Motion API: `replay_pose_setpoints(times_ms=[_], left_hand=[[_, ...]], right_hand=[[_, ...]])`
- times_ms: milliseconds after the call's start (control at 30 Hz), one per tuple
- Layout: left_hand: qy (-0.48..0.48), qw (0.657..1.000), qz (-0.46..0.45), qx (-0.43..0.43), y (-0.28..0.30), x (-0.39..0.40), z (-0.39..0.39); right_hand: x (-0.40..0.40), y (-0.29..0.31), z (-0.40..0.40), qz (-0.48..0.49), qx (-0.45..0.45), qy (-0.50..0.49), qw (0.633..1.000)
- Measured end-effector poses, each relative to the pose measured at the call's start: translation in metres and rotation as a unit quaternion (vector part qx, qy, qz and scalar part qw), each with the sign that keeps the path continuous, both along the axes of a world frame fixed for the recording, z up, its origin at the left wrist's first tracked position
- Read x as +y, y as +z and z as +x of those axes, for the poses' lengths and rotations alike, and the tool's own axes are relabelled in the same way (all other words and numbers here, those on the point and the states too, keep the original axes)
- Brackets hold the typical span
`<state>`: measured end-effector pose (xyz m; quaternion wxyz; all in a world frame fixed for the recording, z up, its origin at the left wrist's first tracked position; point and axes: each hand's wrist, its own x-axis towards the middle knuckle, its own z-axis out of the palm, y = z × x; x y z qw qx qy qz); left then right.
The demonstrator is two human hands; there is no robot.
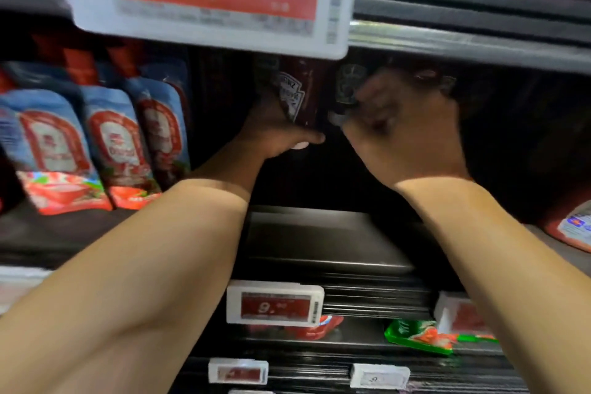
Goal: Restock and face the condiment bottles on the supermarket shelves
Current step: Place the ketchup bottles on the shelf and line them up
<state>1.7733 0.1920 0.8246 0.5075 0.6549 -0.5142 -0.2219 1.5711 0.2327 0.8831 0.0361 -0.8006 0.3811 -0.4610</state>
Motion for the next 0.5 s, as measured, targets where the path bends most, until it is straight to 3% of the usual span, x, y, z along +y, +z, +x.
replay_pose_setpoints(times_ms=[133, 233, 333, 500], left_hand=[[0.028, 0.997, -0.043, -0.051, 0.001, 0.012, -0.005], [0.055, 0.993, -0.048, -0.095, 0.001, 0.018, -0.002], [0.067, 0.994, -0.018, -0.083, 0.001, 0.017, 0.001], [0.058, 0.993, -0.012, -0.104, 0.006, 0.019, -0.002]], right_hand=[[-0.044, 0.001, 0.065, 0.242, 0.019, 0.078, 0.967], [-0.062, -0.024, 0.089, 0.250, -0.030, 0.075, 0.965], [-0.069, -0.046, 0.089, 0.270, -0.114, 0.119, 0.949], [-0.083, -0.053, 0.077, 0.266, -0.151, 0.147, 0.941]])
